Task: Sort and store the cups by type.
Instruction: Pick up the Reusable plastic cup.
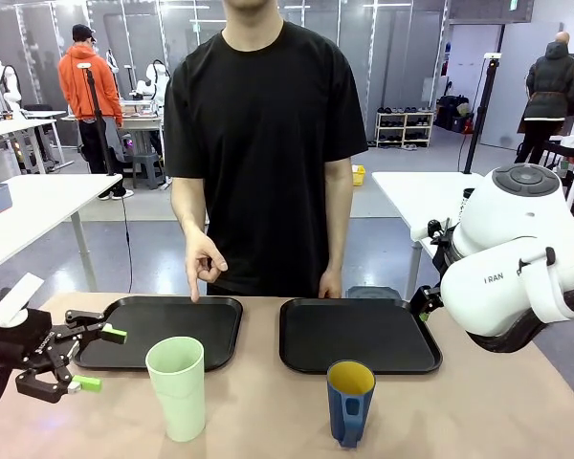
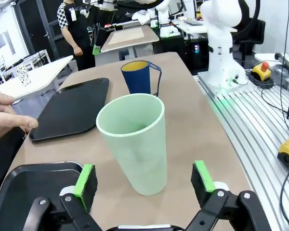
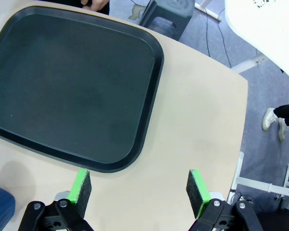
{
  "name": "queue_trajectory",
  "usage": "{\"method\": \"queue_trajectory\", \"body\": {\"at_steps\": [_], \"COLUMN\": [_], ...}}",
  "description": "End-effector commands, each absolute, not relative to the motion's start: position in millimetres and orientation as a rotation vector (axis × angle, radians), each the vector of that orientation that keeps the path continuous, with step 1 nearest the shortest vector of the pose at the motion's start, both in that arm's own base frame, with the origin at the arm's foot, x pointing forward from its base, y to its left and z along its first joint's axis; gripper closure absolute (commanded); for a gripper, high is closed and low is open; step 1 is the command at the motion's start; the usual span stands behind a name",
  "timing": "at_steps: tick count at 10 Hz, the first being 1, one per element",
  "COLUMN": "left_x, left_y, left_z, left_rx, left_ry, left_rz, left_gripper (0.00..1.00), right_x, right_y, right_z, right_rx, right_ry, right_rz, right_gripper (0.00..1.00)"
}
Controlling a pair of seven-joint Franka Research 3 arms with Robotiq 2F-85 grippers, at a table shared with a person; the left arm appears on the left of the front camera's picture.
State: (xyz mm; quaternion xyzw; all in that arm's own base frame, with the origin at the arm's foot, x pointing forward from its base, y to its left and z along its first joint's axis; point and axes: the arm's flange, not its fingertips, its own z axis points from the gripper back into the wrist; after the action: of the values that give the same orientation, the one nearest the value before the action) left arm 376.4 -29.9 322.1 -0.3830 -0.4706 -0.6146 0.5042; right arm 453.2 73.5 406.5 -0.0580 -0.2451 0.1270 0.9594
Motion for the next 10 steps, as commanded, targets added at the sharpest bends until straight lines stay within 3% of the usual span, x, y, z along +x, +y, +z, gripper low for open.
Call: {"method": "queue_trajectory", "body": {"at_steps": [1,2,6,10], "left_x": [388,376,376,413], "left_y": [-25,-30,-30,-31], "left_z": [251,322,318,290], "left_rx": [-0.904,-0.924,-0.934,-0.958], "left_ry": [-1.183,-1.136,-1.119,-1.052], "left_rz": [-1.498,-1.484,-1.471,-1.438], "left_gripper": [0.0,0.0,0.0,0.0], "right_x": [454,454,454,454], "right_y": [74,74,74,74], "right_z": [406,406,406,406], "right_rx": [-0.117,-0.117,-0.117,-0.117], "right_ry": [-0.498,-0.498,-0.498,-0.498], "right_rz": [0.258,0.258,0.258,0.258], "right_gripper": [0.0,0.0,0.0,0.0]}}
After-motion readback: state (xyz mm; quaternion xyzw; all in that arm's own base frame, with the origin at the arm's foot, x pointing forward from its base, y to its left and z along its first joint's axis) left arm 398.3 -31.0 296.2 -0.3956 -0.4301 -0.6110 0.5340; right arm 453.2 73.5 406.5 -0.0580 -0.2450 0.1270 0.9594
